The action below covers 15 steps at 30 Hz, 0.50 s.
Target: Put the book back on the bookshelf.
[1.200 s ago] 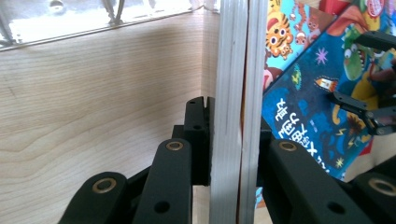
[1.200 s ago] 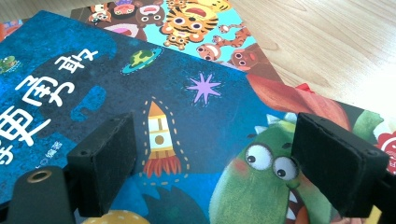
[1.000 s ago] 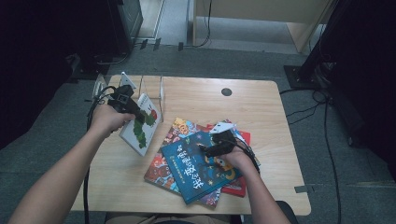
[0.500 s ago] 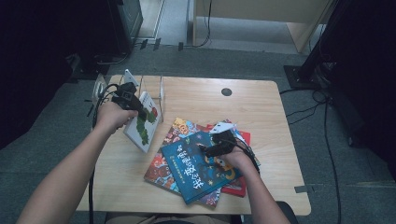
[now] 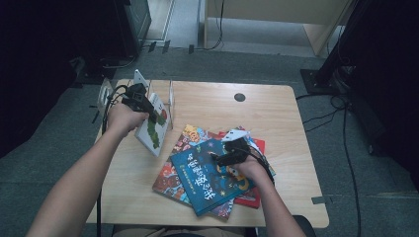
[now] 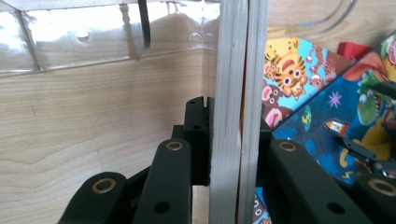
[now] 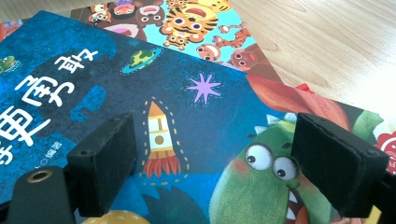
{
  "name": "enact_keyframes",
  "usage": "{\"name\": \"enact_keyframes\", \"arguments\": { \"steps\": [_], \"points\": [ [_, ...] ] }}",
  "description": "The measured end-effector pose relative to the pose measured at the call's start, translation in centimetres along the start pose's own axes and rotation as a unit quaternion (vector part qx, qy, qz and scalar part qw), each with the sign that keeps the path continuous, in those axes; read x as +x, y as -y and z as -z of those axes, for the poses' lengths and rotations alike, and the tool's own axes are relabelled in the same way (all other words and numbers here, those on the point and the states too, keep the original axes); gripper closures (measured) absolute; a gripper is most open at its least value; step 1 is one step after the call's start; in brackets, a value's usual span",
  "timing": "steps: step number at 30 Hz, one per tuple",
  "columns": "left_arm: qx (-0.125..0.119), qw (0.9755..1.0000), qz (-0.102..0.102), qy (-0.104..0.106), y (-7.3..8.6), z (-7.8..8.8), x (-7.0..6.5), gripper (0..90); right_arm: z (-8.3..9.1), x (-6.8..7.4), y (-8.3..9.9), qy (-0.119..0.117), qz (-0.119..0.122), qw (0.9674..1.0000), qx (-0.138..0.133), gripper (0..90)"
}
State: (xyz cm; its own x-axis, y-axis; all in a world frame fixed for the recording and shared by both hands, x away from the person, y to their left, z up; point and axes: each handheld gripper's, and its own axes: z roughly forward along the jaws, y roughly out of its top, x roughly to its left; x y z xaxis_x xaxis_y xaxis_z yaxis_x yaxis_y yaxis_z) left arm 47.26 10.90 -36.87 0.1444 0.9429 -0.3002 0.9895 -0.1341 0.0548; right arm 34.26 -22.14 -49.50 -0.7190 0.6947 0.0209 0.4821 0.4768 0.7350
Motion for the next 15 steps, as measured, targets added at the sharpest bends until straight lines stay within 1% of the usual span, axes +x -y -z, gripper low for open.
{"name": "enact_keyframes", "arguments": {
  "steps": [3, 7, 10, 12, 15],
  "points": [
    [0.0, 1.0, 0.001, -0.005, -0.3, -0.1, -0.4, 77.8, 0.0, 0.0, 0.0, 0.0, 0.0, 1.0, 0.0, 13.7],
    [0.0, 1.0, -0.003, -0.009, -0.7, -0.1, -0.8, 77.8, 0.0, 0.0, 0.0, 0.0, 0.0, 1.0, 0.0, 13.7],
    [-0.005, 0.9999, 0.001, -0.013, -0.9, -0.2, -1.0, 77.8, 0.0, 0.0, 0.0, 0.0, 0.0, 1.0, 0.0, 13.7],
    [0.001, 0.9999, -0.004, -0.015, -1.1, -0.1, -1.0, 77.8, 0.0, 0.0, 0.0, 0.0, 0.0, 1.0, 0.0, 13.7],
    [-0.004, 0.9999, 0.002, -0.013, -1.4, 0.1, -0.9, 77.7, 0.0, 0.0, 0.0, 0.0, 0.0, 1.0, 0.0, 13.7]
  ]
}}
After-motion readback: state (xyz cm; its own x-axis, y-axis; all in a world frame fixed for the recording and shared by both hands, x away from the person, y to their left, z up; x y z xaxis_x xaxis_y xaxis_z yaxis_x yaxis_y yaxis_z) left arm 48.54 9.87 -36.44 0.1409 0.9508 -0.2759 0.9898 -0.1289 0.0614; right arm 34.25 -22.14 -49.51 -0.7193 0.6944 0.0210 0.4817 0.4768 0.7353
